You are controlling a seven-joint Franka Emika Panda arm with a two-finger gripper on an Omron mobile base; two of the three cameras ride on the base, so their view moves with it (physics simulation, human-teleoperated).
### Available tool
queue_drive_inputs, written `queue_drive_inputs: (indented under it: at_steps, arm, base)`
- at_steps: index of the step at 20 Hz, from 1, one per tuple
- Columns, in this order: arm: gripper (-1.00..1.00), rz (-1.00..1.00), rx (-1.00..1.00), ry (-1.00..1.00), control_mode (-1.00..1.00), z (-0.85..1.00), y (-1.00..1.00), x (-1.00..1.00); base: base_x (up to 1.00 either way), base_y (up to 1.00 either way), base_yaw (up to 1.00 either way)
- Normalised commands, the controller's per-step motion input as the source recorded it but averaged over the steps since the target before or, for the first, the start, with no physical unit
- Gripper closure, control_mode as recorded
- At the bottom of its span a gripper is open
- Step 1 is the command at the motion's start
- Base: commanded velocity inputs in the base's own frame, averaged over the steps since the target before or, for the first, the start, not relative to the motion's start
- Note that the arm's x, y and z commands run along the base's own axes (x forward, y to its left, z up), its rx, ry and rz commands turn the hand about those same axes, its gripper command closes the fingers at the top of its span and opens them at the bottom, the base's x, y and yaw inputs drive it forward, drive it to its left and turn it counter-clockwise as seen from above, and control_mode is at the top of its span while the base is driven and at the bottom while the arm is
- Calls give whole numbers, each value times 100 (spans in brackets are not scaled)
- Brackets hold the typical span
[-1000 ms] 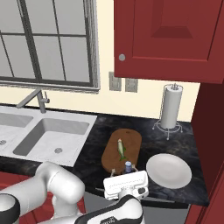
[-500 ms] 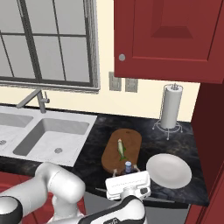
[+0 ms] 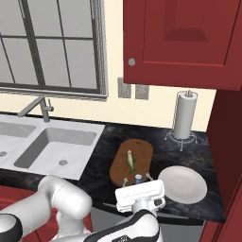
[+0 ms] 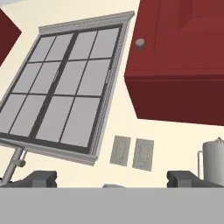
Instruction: Pick the fish from the plate and place it on the cutting board. Then pick the condiment bottle from the cabinet and place it next to the cutting board.
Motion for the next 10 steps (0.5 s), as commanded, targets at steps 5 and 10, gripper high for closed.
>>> queue_drive_inputs:
  at_steps: [5, 10]
  arm:
    - [-100, 0, 2, -4, -100, 57, 0, -16]
    - [-100, 0, 0, -2, -100, 50, -1, -29]
  base:
    - [0, 0, 0]
    - [0, 0, 0]
